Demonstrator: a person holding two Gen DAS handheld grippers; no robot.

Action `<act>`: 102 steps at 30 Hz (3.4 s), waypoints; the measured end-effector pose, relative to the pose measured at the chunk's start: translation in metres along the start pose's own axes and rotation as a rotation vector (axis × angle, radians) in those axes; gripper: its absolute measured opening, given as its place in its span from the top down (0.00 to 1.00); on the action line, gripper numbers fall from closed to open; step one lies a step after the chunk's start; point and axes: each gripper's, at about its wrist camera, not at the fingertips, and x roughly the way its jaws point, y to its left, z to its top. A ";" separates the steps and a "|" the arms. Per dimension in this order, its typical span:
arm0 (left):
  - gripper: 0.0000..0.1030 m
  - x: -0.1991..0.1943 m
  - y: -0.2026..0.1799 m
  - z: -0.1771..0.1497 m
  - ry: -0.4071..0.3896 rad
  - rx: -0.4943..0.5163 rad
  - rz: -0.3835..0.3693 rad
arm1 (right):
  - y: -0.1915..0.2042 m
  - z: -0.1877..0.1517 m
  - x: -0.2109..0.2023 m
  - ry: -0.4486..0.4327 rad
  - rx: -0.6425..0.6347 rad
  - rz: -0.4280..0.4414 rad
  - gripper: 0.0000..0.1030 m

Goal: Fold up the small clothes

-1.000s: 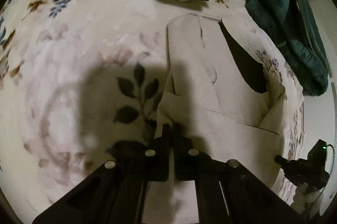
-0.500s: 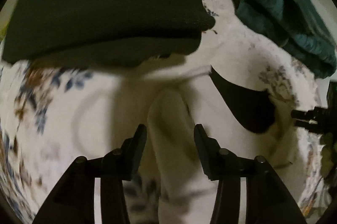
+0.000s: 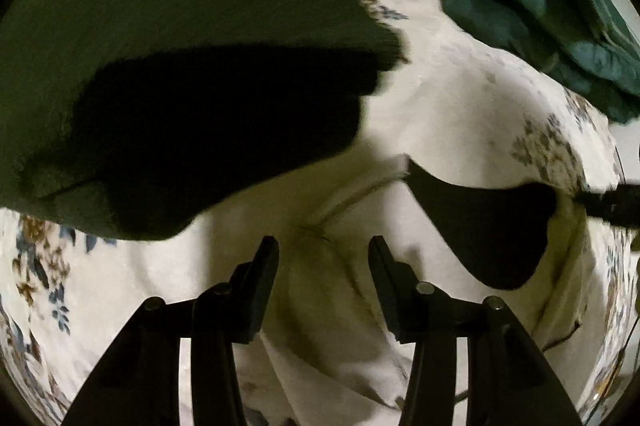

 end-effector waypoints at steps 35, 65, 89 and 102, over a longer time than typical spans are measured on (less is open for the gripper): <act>0.98 -0.152 -0.021 -0.144 -0.221 -0.083 -0.129 | 0.052 -0.190 -0.112 -0.136 -0.349 0.135 0.94; 0.98 -0.107 0.016 -0.195 -0.088 -0.595 -0.393 | -0.083 -0.246 -0.061 -0.022 0.364 0.391 0.91; 0.46 -0.083 0.057 -0.152 -0.005 -0.499 -0.318 | -0.082 -0.179 -0.049 0.031 0.318 0.328 0.44; 0.88 -0.029 0.070 -0.145 0.020 -0.606 -0.422 | -0.091 -0.160 -0.015 -0.026 0.456 0.234 0.95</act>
